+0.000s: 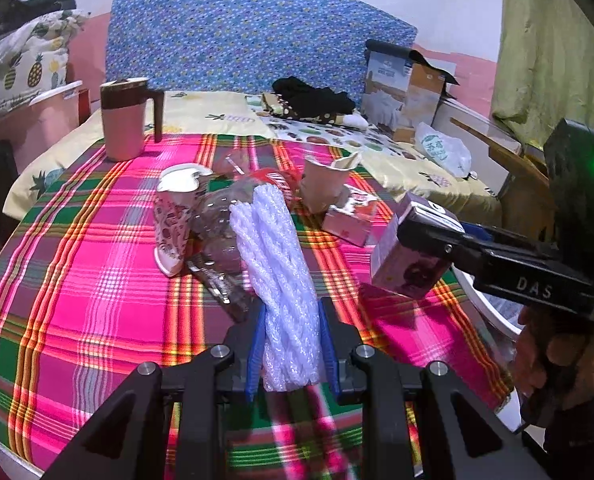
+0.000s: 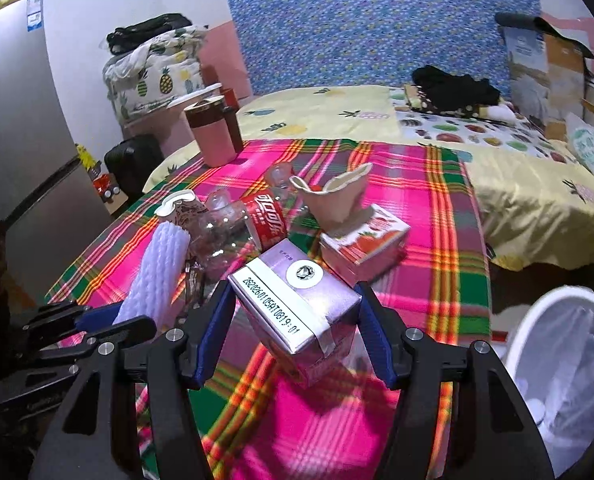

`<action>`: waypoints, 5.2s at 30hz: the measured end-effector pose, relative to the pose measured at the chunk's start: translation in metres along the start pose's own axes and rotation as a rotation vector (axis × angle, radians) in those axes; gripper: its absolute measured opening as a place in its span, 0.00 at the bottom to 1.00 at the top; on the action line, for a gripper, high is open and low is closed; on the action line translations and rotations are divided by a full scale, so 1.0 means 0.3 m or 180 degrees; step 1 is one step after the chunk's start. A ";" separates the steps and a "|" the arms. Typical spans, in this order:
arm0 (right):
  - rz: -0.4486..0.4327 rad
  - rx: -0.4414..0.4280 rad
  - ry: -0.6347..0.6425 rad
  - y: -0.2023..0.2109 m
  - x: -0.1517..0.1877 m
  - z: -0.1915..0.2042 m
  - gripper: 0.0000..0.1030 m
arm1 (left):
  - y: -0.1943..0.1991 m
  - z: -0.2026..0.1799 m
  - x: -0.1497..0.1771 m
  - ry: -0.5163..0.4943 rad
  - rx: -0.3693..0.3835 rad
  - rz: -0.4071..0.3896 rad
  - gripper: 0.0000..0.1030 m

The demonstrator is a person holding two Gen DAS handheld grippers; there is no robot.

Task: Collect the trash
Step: 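Carry the foam net and carton over the bin and open both grippers, then move both tools back to the table toward the paper cup and bottle, then grasp the patterned paper cup with the left gripper while the right grasps the plastic bottle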

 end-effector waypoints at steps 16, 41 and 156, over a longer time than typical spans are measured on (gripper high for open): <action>-0.0184 0.0260 -0.0369 0.111 0.076 -0.179 0.60 | -0.034 -0.244 -0.042 -0.0431 0.0217 0.0045 0.25; -0.0305 0.0869 -0.1243 0.293 0.291 -0.570 0.60 | -0.207 -0.759 -0.087 -0.1221 0.0881 0.0248 0.25; 0.0095 0.0055 -0.0430 -0.035 -0.005 -0.085 0.61 | -0.105 0.309 -0.236 0.0446 -0.0546 -0.0115 0.47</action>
Point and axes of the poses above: each gripper's, at about its wrist camera, not at the fingertips, and y roughly against the way its jaws point, z to its left, x to its underside, the point moved 10 cm from there along -y, roughly the way its jaws point, and after that the axes turned 14 degrees about z, right-handed, at the moved point
